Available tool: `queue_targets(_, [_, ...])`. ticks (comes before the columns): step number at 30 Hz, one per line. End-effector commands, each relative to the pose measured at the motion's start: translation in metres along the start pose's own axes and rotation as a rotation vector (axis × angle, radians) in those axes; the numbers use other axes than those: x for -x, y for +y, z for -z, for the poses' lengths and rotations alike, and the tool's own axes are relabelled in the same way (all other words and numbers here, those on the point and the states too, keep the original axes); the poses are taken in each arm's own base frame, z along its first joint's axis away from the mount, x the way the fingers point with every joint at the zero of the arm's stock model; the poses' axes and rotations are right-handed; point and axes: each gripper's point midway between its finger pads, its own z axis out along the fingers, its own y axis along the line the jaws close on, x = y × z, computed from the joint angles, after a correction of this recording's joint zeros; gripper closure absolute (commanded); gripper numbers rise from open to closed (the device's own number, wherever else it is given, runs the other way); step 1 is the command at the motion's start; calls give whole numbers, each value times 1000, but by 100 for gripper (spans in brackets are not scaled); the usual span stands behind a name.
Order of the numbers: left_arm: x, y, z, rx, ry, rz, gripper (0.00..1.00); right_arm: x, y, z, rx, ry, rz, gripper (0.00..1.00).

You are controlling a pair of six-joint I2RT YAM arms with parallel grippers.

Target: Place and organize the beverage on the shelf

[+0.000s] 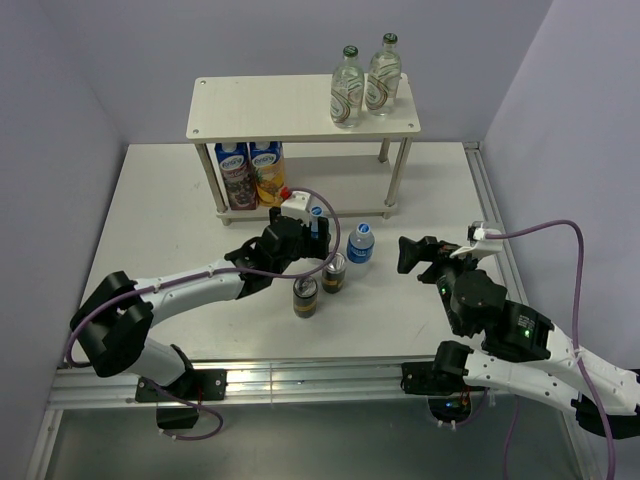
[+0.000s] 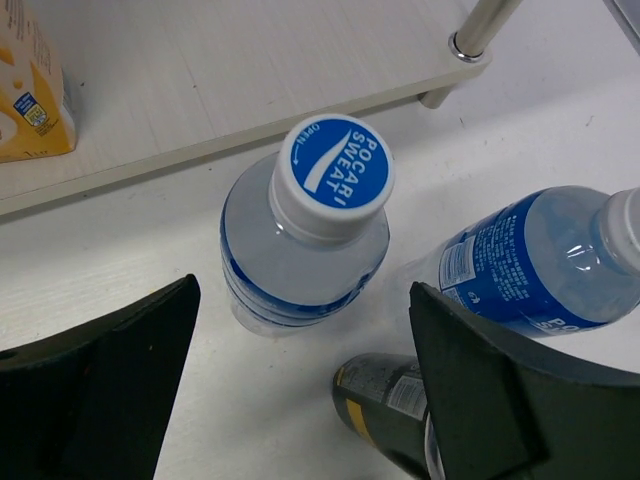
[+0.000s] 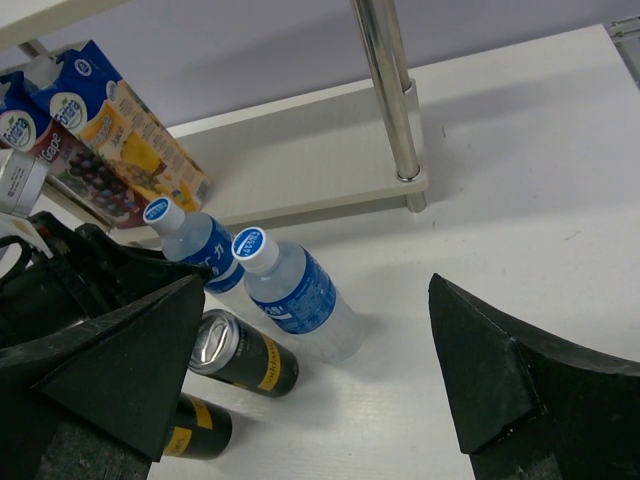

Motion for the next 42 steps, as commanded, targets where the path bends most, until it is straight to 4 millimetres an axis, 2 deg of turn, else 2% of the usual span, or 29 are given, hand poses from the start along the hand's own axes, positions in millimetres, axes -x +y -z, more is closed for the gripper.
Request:
queue_targets(1, [15,-9,4,-40,-48,19,7,2,0,-1,-11,-11,-20,0])
queue_targets(6, [16,-9,-3,-22,-54,5,6,3,0,-1,-11,-12,-20,0])
queue_targets(17, [15,-14,-39,25,-50,-30,7,1,0,-1,-14,-10,-16,0])
queue_targets(22, [9,-11,-50,51,-52,-40,16,1,0,-1,-11,-8,-16,0])
queue_targets(23, [9,-11,-51,56,-55,-38,20,1,0,-1,-12,-7,-13,0])
queue_targets(24, [8,-10,-52,62,-56,-37,33,1,0,-1,-10,-8,-16,0])
queue_targets(25, [6,-9,-53,66,-54,-37,40,1,1,-1,-9,-9,-17,0])
queue_targets(26, [5,-7,-54,76,-57,-32,58,0,1,-1,-8,-8,-16,0])
queue_targets(29, [14,-2,-47,103,-72,-18,86,0,1,-1,-10,-7,-16,0])
queue_targets(30, [17,-1,-43,110,-71,-17,100,0,1,-1,-10,-7,-16,0])
queue_targets(31, [37,-4,-34,107,-100,0,100,1,0,-1,-10,-9,-19,0])
queue_targets(32, [39,-1,-27,125,-77,-17,100,1,0,-1,-9,-9,-20,0])
queue_targets(33, [50,-1,-19,128,-80,-19,100,2,-1,0,-9,-12,-24,0])
queue_targets(36, [106,0,18,159,-113,-33,100,4,0,1,-2,-16,-33,0])
queue_targets(37, [117,2,26,168,-113,-58,100,3,-1,1,-3,-16,-33,0])
queue_targets(38, [152,-2,39,168,-163,-44,100,3,-1,1,-1,-16,-34,0])
queue_targets(39, [157,3,48,180,-134,-70,100,4,0,1,-1,-17,-34,0])
queue_targets(40, [170,4,56,182,-139,-87,100,4,0,1,1,-17,-37,0])
queue_targets(41, [205,4,69,181,-195,-64,100,3,0,1,1,-17,-37,0])
queue_targets(42, [211,8,77,192,-179,-84,100,4,0,1,0,-18,-37,0])
